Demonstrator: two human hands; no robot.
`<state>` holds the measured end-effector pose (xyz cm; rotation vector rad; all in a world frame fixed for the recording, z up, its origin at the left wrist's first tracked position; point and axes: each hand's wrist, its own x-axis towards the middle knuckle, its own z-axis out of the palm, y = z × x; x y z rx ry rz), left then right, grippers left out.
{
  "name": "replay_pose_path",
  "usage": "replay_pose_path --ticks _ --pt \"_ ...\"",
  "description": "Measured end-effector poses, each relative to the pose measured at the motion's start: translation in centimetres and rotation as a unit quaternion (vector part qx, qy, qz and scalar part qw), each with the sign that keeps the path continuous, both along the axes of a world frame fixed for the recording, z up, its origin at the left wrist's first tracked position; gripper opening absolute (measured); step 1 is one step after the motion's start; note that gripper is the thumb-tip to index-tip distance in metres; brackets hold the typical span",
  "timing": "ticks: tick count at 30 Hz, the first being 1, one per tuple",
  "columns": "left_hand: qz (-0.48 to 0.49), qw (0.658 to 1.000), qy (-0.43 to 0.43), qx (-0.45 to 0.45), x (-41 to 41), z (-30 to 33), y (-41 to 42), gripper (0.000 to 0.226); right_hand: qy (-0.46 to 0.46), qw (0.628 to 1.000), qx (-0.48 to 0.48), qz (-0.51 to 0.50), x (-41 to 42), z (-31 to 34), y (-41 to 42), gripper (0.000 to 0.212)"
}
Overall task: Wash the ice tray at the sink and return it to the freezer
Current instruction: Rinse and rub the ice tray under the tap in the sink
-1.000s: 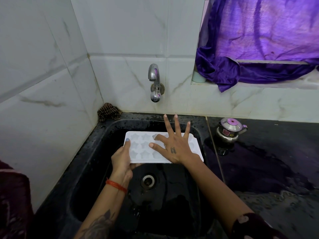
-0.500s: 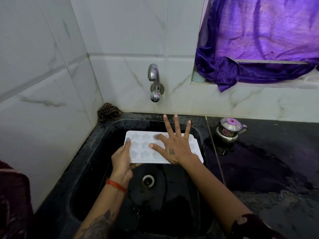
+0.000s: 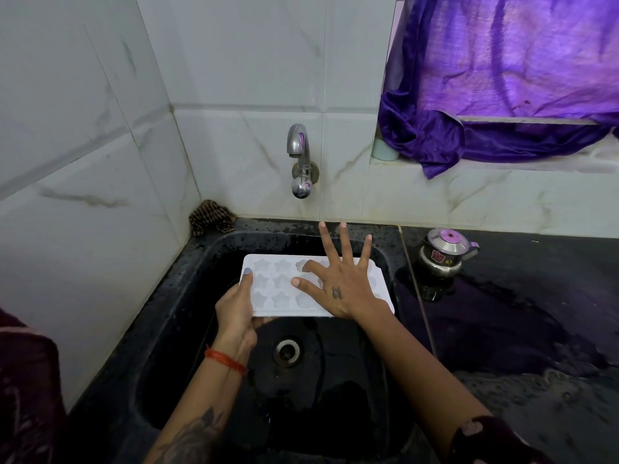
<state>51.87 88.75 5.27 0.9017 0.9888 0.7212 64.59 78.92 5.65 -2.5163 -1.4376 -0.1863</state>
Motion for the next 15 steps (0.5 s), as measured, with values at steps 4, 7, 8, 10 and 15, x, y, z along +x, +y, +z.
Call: replay_pose_path --ticks 4,7,8,10,15 --pt "-0.001 1.0 0.0 -0.001 0.03 -0.02 -0.1 0.019 -0.03 1.0 0.002 -0.007 0.03 -0.15 0.0 0.072" --pt "-0.002 1.0 0.0 -0.001 0.02 -0.04 -0.15 0.019 -0.023 1.0 -0.008 -0.012 0.02 -0.11 0.05 0.072" --pt "-0.002 1.0 0.0 -0.002 0.0 -0.02 -0.18 0.018 -0.016 1.0 -0.009 -0.011 0.0 -0.12 0.06 0.072" --pt "-0.004 1.0 -0.002 -0.003 -0.01 0.04 -0.21 0.018 -0.005 1.0 -0.007 -0.007 -0.05 -0.14 0.07 0.074" --pt "-0.002 1.0 -0.003 -0.003 -0.06 0.11 -0.24 0.02 0.026 1.0 -0.008 -0.001 -0.08 -0.12 0.1 0.078"
